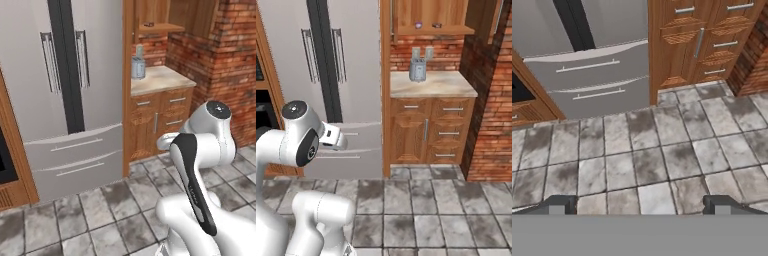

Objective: Pick the avocado and bread from the counter and place them on the plate. Then pick the jam from the cabinet and place it next to the plate. Lastly close the cabinet door.

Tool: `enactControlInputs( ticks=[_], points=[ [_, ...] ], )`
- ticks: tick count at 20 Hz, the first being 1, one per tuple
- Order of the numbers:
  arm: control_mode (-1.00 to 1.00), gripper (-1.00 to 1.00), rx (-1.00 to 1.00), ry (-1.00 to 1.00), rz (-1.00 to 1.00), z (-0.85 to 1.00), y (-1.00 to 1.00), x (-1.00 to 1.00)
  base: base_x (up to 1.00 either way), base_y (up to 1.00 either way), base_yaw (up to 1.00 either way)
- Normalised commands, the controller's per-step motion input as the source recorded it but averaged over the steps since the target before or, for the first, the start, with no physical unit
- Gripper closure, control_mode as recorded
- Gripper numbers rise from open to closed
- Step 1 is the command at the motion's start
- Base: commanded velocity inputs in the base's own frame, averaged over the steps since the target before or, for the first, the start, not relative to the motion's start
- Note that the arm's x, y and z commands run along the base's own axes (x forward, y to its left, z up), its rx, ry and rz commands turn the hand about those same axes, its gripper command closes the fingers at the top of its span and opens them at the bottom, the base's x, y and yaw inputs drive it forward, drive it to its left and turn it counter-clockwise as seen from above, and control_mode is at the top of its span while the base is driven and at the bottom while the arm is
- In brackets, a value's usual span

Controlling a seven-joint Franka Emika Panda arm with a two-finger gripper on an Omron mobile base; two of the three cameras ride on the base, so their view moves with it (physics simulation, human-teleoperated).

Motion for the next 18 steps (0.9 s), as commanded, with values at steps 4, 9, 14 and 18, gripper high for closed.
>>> enactControlInputs(
  ticks=[4,9,14,18],
  points=[
    [1.0,-1.0,0.0,0.0,0.0,0.0,0.0,0.0,0.54,-0.51,0.08],
    [1.0,-1.0,0.0,0.0,0.0,0.0,0.0,0.0,0.55,-0.48,0.08],
    [1.0,-1.0,0.0,0.0,0.0,0.0,0.0,0.0,0.52,-0.49,0.08],
    [1.0,-1.0,0.0,0.0,0.0,0.0,0.0,0.0,0.56,-0.53,0.09]
  ],
)
